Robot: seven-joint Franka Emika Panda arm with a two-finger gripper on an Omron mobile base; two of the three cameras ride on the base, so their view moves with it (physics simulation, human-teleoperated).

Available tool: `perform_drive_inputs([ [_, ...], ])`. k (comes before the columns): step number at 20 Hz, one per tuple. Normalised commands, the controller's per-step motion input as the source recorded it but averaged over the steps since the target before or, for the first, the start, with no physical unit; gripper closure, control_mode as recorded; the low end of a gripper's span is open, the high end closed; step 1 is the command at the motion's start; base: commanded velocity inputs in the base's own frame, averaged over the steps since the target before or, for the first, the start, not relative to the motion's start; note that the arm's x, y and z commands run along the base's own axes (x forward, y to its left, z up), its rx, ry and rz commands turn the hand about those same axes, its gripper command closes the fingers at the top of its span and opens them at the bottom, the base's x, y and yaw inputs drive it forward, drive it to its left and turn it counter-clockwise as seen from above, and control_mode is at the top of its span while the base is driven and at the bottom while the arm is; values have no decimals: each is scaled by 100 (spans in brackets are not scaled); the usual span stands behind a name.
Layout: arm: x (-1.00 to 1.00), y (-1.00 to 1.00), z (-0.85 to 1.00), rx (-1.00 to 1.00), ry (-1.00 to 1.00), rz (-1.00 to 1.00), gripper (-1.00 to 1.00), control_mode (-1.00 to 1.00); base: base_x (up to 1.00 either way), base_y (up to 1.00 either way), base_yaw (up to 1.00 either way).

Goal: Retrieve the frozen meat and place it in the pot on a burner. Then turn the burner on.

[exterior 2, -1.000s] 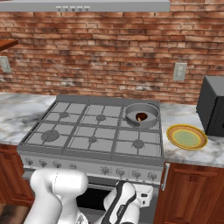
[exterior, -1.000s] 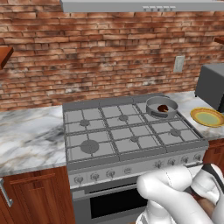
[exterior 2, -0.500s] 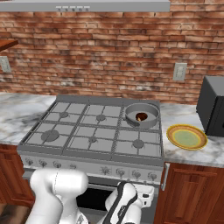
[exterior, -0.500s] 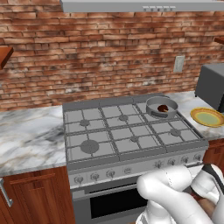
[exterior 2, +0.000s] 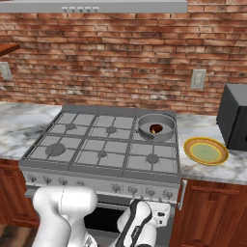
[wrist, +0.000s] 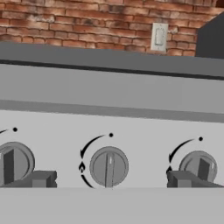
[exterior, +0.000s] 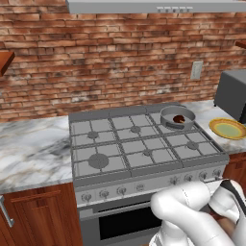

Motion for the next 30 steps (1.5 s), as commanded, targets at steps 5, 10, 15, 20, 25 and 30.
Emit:
perform_drive_inputs([
  [5, 21, 0, -2, 0, -1, 0, -100, -100, 0, 0, 0],
  [10, 26, 0, -10, 0, -1, 0, -100, -100, 0, 0, 0],
  [15, 17, 0, -15, 0, -2, 0, -100, -100, 0, 0, 0],
  [20, 9, 0, -3, 0, 0, 0, -100, -100, 0, 0, 0],
  [25, 1, 0, 0, 0, 0, 0, -100, -100, 0, 0, 0],
  [30, 3, 0, 0, 0, 0, 0, 100, -100, 0, 0, 0],
])
